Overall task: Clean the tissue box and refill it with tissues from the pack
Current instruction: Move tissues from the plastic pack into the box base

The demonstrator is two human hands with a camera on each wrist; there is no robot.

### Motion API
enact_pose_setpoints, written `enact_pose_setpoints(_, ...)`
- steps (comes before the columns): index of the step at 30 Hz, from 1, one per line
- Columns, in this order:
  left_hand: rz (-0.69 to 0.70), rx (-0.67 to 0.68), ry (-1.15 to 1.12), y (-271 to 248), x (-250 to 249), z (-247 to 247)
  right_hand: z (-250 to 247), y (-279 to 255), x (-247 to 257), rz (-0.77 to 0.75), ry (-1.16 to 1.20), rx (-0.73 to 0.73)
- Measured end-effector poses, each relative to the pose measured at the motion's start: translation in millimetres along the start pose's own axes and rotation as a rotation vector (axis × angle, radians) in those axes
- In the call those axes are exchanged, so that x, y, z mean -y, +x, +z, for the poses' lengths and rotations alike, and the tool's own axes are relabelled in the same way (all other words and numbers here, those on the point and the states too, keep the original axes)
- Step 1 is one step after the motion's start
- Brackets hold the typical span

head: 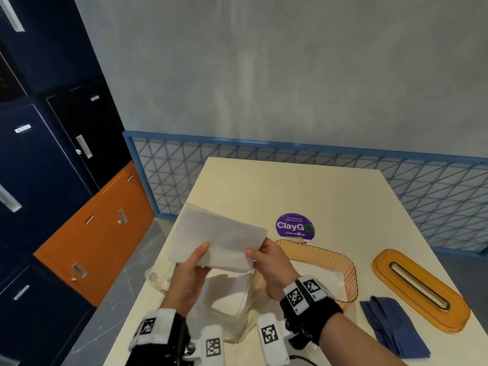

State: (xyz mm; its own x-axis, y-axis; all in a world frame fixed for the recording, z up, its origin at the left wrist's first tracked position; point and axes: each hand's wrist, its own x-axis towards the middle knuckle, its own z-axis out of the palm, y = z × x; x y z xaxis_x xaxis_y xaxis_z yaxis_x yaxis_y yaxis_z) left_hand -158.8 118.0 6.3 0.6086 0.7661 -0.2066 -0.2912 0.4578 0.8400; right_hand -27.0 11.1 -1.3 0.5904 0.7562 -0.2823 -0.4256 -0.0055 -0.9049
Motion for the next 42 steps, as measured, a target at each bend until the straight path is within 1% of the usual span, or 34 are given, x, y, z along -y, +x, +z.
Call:
enact_pose_setpoints(2,0.034,0.003,0.113,2.5,-8.1,-20.7,-6.3,-0.1,6.9,-0.095,-0.171,-0.033)
enact_pose_setpoints(4,0.070,0.053,0.325,-1.0,-14.6,-29.6,-10.7,0.8,10.9,-0.180,-0.331,-0.025)
enact_pose_setpoints(6,0.093,0.082,0.523,-3.9,-12.0,-29.7,-12.5,3.1,8.8,-0.221,-0.453,-0.021)
enact_pose_setpoints(8,0.087,0.070,0.622,-6.0,-4.2,-31.6,-14.6,4.1,0.7,-0.224,-0.563,-0.015)
enact_pose_setpoints(10,0.076,0.043,0.692,-6.8,4.7,-38.1,-15.6,1.9,-7.6,-0.190,-0.643,-0.015)
enact_pose_setpoints(13,0.081,0.051,0.790,-7.8,12.7,-45.6,-14.1,-0.6,-9.9,-0.143,-0.755,-0.011)
enact_pose_setpoints(16,0.108,0.035,0.828,-9.3,12.6,-43.5,-9.3,-0.8,-5.2,-0.181,-0.810,-0.035)
enact_pose_setpoints(20,0.139,0.022,0.845,-7.7,8.6,-47.0,-13.3,-2.0,2.0,-0.261,-0.800,-0.021)
enact_pose_setpoints(24,0.151,0.076,0.963,-10.4,10.4,-52.5,-20.9,-3.7,-3.5,-0.202,-0.815,0.006)
enact_pose_setpoints(28,0.193,0.089,1.031,-9.8,11.7,-49.5,-18.2,-3.5,-6.2,-0.224,-0.885,-0.021)
enact_pose_setpoints(30,0.223,0.076,1.015,-11.6,8.4,-46.9,-16.1,-4.5,-2.8,-0.225,-0.856,-0.033)
enact_pose_setpoints(31,0.234,0.069,0.967,-13.6,4.6,-42.9,-16.0,-5.4,0.2,-0.224,-0.799,-0.032)
enact_pose_setpoints(34,0.240,0.008,0.762,-18.4,-6.4,-20.8,-20.3,-14.7,16.9,-0.203,-0.572,-0.033)
enact_pose_setpoints(36,0.224,-0.015,0.697,-17.1,-8.7,-1.4,-28.4,-24.2,29.4,-0.167,-0.493,-0.019)
enact_pose_setpoints(38,0.213,0.018,0.697,-13.5,-5.3,21.3,-42.4,-32.0,39.2,-0.146,-0.475,-0.032)
enact_pose_setpoints(40,0.199,0.063,0.738,-6.3,4.0,44.0,-62.0,-38.3,45.8,-0.137,-0.473,-0.111)
enact_pose_setpoints(42,0.156,0.120,0.801,3.8,17.2,66.3,-85.2,-43.9,49.0,-0.092,-0.457,-0.194)
